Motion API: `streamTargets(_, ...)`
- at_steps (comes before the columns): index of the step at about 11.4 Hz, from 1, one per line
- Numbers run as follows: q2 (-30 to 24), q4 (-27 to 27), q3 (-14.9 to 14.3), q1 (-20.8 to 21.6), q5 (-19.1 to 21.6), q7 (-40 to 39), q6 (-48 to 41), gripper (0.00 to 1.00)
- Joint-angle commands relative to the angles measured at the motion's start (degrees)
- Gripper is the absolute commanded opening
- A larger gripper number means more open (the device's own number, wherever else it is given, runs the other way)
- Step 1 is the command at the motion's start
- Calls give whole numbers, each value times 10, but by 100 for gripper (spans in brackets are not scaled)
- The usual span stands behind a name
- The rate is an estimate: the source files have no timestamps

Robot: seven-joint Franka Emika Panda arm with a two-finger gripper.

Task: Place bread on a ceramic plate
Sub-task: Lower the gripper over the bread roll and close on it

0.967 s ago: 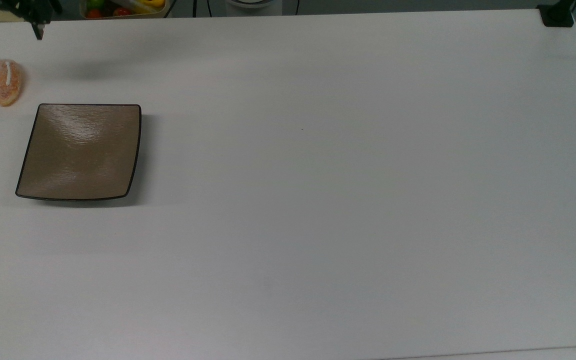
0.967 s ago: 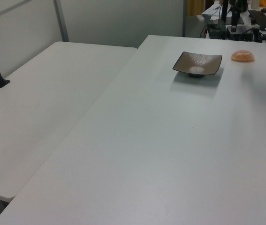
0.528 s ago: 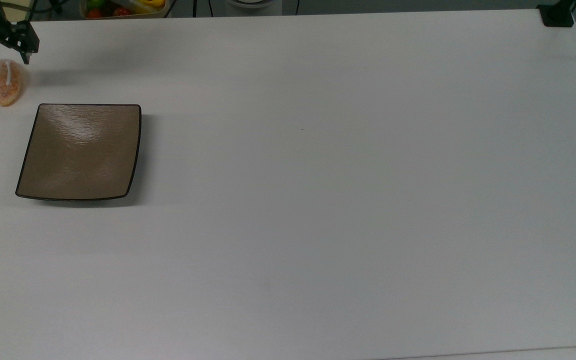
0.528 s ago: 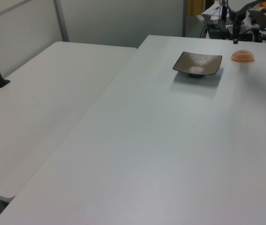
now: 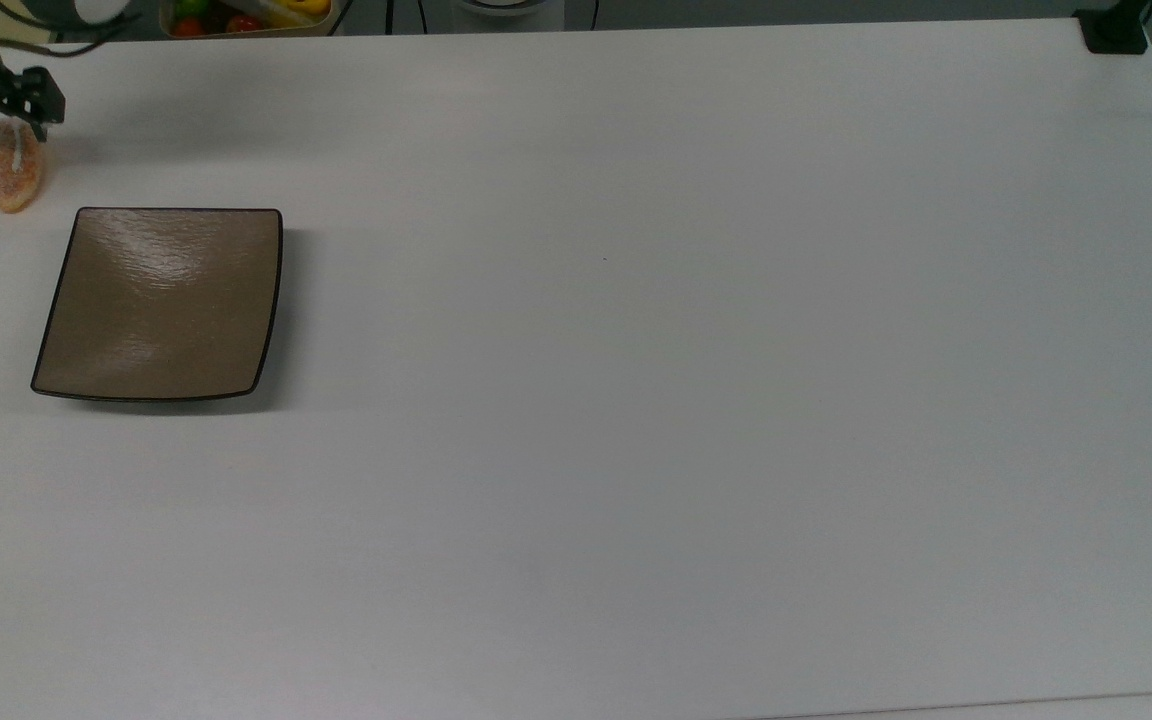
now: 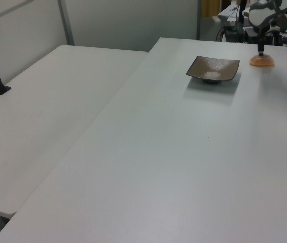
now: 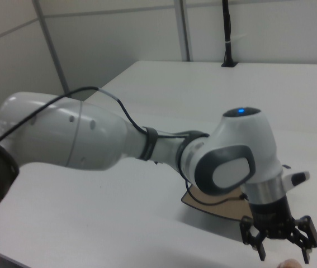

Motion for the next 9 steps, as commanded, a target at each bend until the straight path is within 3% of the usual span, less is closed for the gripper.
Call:
streamTargets(1,34,-5,-2,-1,-11,-6,55,100)
streamTargets(5,54,-7,-2,-3,-11,-8,59,100)
streamTargets(7,53,-6,-2,-5,-11,-9,59,74)
streamTargets(8,53,-4,-2,-8,-11,-12,59,54)
streamTargets(9,52,-5,-2,-9,-11,-22,59,48)
